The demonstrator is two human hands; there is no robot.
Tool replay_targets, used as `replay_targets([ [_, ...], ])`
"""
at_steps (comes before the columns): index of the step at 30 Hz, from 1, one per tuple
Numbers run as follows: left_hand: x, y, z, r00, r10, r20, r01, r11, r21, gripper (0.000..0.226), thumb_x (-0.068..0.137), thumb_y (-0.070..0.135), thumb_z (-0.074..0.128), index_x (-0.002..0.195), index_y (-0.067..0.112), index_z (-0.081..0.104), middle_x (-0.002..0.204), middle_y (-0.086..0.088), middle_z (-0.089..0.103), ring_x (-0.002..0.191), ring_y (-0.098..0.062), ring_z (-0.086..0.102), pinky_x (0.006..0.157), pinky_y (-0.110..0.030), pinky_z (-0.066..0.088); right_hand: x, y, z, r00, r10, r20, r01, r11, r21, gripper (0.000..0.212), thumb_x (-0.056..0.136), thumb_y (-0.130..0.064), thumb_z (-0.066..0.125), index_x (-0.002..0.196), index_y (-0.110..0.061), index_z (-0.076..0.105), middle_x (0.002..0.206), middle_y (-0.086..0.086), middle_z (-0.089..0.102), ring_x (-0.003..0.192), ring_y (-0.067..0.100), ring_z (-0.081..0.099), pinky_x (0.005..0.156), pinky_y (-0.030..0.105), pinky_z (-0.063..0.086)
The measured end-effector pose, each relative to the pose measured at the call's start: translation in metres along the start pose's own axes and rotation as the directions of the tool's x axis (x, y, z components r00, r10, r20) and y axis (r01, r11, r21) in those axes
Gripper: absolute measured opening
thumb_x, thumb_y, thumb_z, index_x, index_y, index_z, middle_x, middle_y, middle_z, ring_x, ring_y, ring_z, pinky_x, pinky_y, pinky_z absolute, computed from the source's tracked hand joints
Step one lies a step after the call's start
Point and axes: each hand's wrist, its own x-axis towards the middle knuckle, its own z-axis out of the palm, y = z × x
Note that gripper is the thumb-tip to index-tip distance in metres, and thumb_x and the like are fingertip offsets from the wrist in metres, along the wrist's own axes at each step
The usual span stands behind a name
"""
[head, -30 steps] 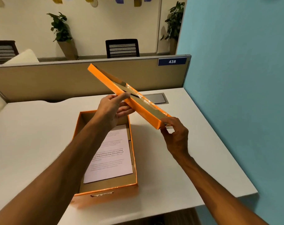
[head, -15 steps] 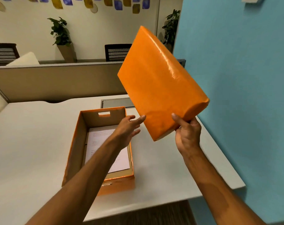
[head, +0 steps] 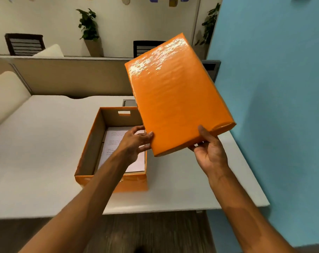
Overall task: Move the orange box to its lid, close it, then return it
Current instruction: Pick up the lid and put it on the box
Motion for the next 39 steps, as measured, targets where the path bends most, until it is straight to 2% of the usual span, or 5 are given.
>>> replay_targets([
  [5,-0.022,0.016,-0.026,0.989,0.097,-0.111,-0.077,0.982,0.170,0.049,0.084,0.019,0.073,0.128,0.021,0.052,0.116,-0.004,0.064,0.096,-0.026,0.067,0.061,-0.035,0.060,-0.005,0.003,-0.014,0.999,0.023,-0.037,-0.025,0.998,-0.061,0.073,0.081,-0.021,0.073,0.144,-0.027,0.037,0.138,0.012,0.055,0.124,0.038,0.054,0.097,0.060,0.047],
  [14,-0.034,0.055,-0.082,0.979,0.108,-0.175,-0.012,0.881,0.472,0.054,0.082,0.025,0.075,0.130,0.016,0.053,0.119,-0.007,0.062,0.106,-0.033,0.064,0.090,-0.048,0.056,-0.001,0.025,-0.012,0.989,0.030,-0.143,-0.106,0.822,-0.559,0.036,0.082,-0.038,0.072,0.113,-0.023,0.060,0.122,0.011,0.062,0.106,0.035,0.063,0.074,0.043,0.057],
  [20,-0.028,0.054,-0.128,0.970,0.018,-0.241,0.104,0.867,0.487,0.024,0.085,0.025,0.072,0.103,0.021,0.057,0.097,-0.002,0.068,0.083,-0.023,0.067,0.058,-0.031,0.056,0.011,0.062,0.004,0.993,0.050,-0.104,-0.110,0.673,-0.731,0.041,0.081,-0.038,0.074,0.117,-0.023,0.059,0.118,0.010,0.063,0.096,0.031,0.065,0.065,0.036,0.057],
  [32,-0.013,0.026,-0.207,0.977,-0.020,-0.210,0.122,0.867,0.483,0.040,0.093,0.017,0.063,0.131,0.007,0.054,0.132,-0.012,0.058,0.126,-0.032,0.051,0.109,-0.052,0.039,0.012,0.132,0.018,0.980,0.110,-0.168,-0.200,0.606,-0.770,0.036,0.081,-0.026,0.077,0.112,-0.016,0.062,0.110,0.008,0.066,0.103,0.029,0.064,0.069,0.041,0.058],
  [39,-0.010,0.009,-0.227,0.975,-0.052,-0.218,0.147,0.883,0.446,0.026,0.095,0.013,0.060,0.120,0.008,0.057,0.122,-0.010,0.063,0.115,-0.029,0.059,0.093,-0.041,0.050,0.011,0.145,0.024,0.983,0.080,-0.167,-0.182,0.577,-0.796,0.039,0.082,-0.026,0.076,0.116,-0.015,0.062,0.112,0.009,0.066,0.094,0.028,0.067,0.060,0.034,0.058],
])
